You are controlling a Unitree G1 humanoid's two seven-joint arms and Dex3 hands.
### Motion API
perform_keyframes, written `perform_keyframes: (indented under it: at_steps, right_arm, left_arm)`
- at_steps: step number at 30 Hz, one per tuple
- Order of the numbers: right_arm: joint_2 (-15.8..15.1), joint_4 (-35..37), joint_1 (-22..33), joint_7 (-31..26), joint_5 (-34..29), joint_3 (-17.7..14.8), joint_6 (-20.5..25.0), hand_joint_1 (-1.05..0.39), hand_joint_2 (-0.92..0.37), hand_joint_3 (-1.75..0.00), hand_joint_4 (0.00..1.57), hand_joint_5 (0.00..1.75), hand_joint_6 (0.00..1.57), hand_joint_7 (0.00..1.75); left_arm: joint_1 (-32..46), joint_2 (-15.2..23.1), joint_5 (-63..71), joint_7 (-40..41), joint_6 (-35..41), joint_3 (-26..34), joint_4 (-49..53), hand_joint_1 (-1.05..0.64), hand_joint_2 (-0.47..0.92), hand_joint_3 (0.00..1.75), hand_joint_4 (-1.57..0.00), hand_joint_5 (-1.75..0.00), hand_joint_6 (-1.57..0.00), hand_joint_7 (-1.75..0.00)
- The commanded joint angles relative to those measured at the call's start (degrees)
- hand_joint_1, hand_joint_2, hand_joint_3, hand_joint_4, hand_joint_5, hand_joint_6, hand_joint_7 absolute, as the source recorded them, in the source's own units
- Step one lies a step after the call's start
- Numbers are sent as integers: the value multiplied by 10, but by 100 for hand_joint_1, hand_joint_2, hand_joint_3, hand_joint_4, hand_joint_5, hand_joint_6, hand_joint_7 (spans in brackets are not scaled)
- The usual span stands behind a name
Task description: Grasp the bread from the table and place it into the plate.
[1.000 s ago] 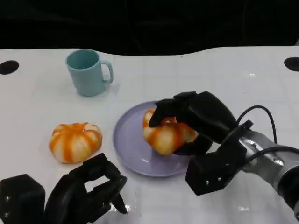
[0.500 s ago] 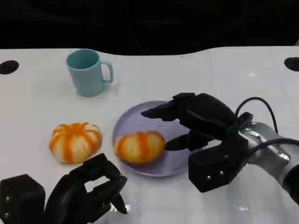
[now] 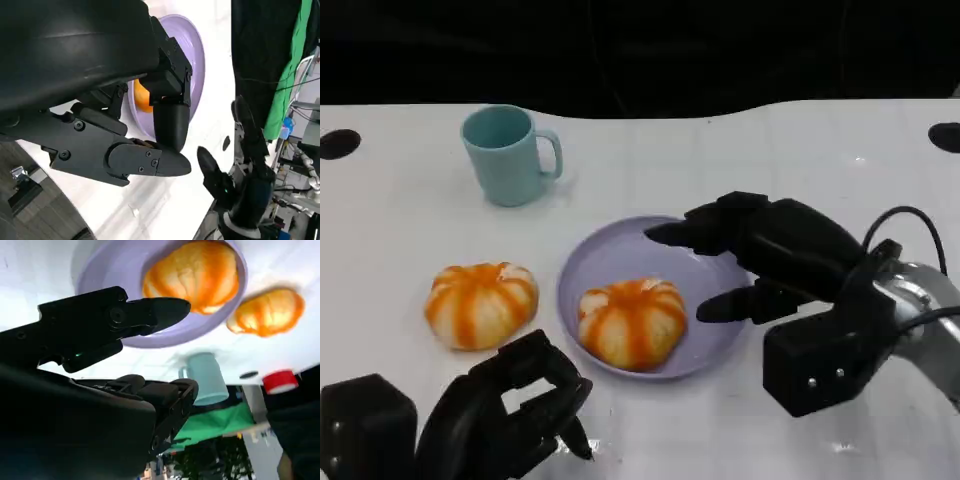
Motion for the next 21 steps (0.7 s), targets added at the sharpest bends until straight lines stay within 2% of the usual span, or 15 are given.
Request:
perform_keyframes:
  at_steps: [1,5,9,11,13,16,18,21]
  right_arm:
    - [-25,-38,30,-1,20,-24,-14,-65,-92,-20,32,44,48,8]
    - [-32,-74,68,-3,47,-51,-21,-60,-92,-17,51,54,64,15]
    - [-37,-119,112,14,80,-78,-10,-56,-92,-14,65,64,76,20]
    - [-43,-142,139,23,101,-91,-10,-50,-92,-12,68,83,85,23]
    - [-48,-156,159,29,113,-101,-14,-48,-92,-12,69,91,87,25]
    - [-56,-182,200,41,145,-121,-17,-42,-92,-13,70,114,94,37]
    - [-61,-204,230,56,176,-135,-12,-42,-92,-15,68,135,82,76]
    - [-67,-248,272,92,227,-151,16,-42,-92,-20,66,151,68,109]
  left_arm:
    - [-1,4,2,2,-6,5,3,-57,92,28,-74,-175,-64,-156]
    - [0,5,3,3,-5,3,1,-56,92,29,-74,-175,-64,-155]
    - [-1,3,3,5,-2,3,1,-57,92,29,-74,-175,-64,-155]
    - [-1,2,2,5,-2,3,0,-57,92,29,-74,-175,-65,-156]
    - [0,2,1,4,-2,4,0,-56,92,29,-74,-175,-65,-157]
    - [1,2,1,4,-2,4,-2,-56,92,29,-74,-175,-64,-157]
    - [2,3,4,7,1,3,-5,-57,92,29,-74,-175,-64,-157]
    - [2,3,7,10,3,2,-8,-57,92,29,-72,-175,-64,-157]
